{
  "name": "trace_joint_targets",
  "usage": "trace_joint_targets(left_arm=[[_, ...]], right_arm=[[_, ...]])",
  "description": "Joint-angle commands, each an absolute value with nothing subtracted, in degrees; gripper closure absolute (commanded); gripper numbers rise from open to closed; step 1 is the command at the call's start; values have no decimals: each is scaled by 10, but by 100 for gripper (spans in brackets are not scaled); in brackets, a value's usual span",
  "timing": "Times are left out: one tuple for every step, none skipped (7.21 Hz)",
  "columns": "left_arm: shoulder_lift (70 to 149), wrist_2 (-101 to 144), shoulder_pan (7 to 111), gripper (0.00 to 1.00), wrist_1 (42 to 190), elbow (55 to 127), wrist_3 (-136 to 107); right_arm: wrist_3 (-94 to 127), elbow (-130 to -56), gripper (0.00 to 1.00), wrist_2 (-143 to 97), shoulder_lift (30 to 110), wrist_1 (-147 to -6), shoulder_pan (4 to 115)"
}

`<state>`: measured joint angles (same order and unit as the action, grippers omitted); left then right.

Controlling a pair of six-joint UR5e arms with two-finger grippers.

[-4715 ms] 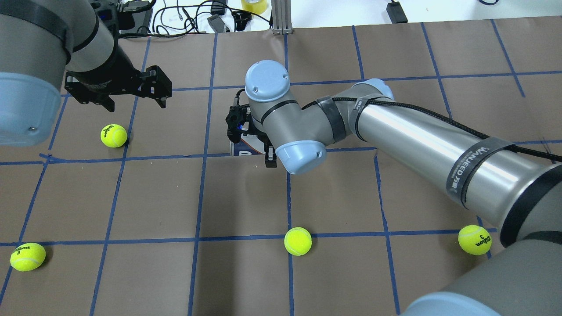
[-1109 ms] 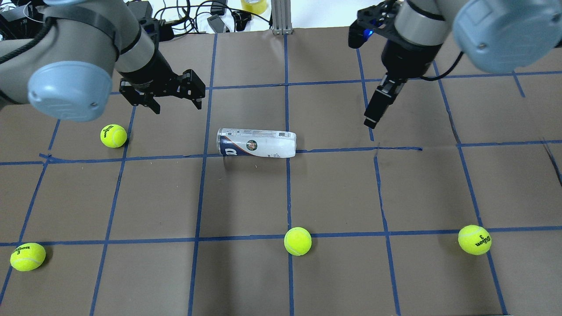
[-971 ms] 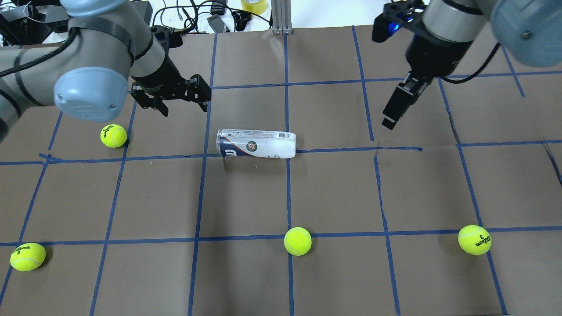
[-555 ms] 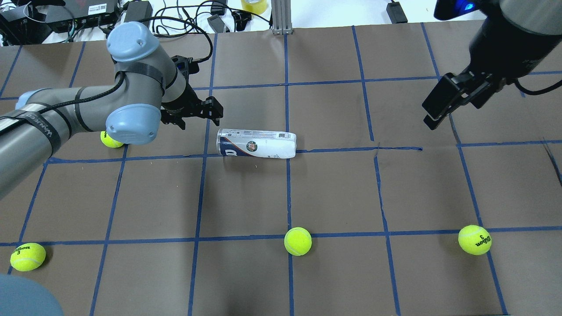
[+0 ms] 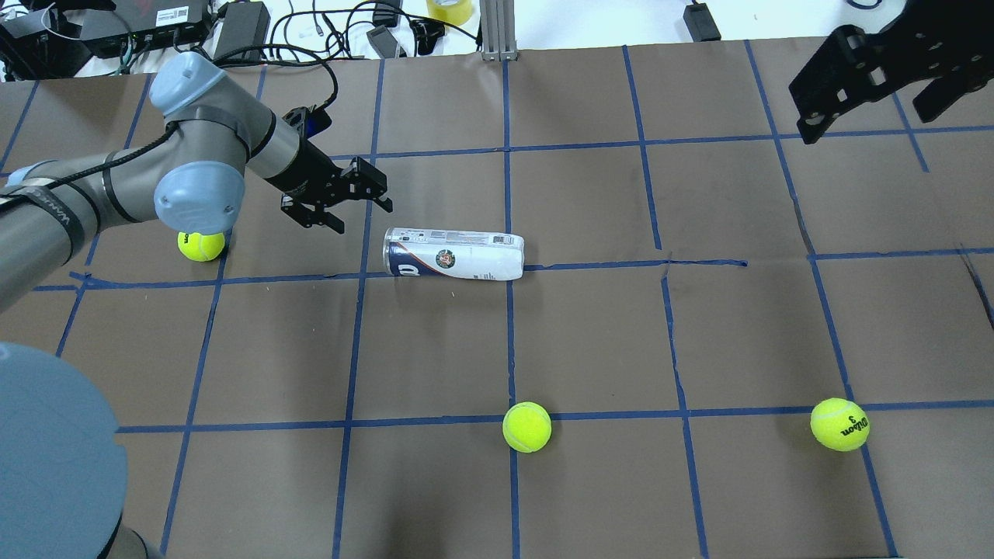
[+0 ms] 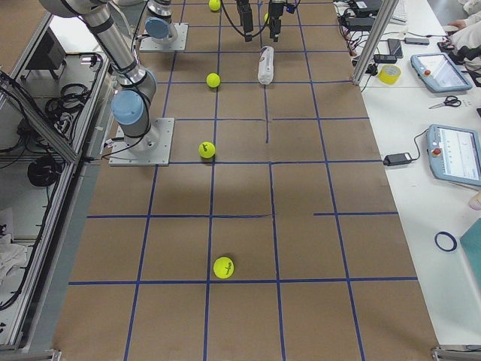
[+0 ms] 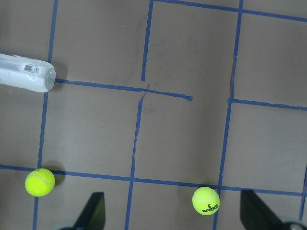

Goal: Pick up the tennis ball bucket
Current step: 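Close the left gripper on the open end of the lying can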

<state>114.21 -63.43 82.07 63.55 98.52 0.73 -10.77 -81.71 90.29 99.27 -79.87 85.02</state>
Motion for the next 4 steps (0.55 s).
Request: trace_joint_targets(left_arm=[[1158,-576,814,0,704,965,13],[1169,-572,814,0,703,962,42],[1185,-571,814,0,689,960,92],[1189,-572,814,0,686,960,171]], right_arm=[[-66,-815,0,880,965,-806,860],[-65,-807,0,880,922,-854,871],[-61,-811,0,887,904,-918,891],[-52,-817,0,895,901,-929,895]])
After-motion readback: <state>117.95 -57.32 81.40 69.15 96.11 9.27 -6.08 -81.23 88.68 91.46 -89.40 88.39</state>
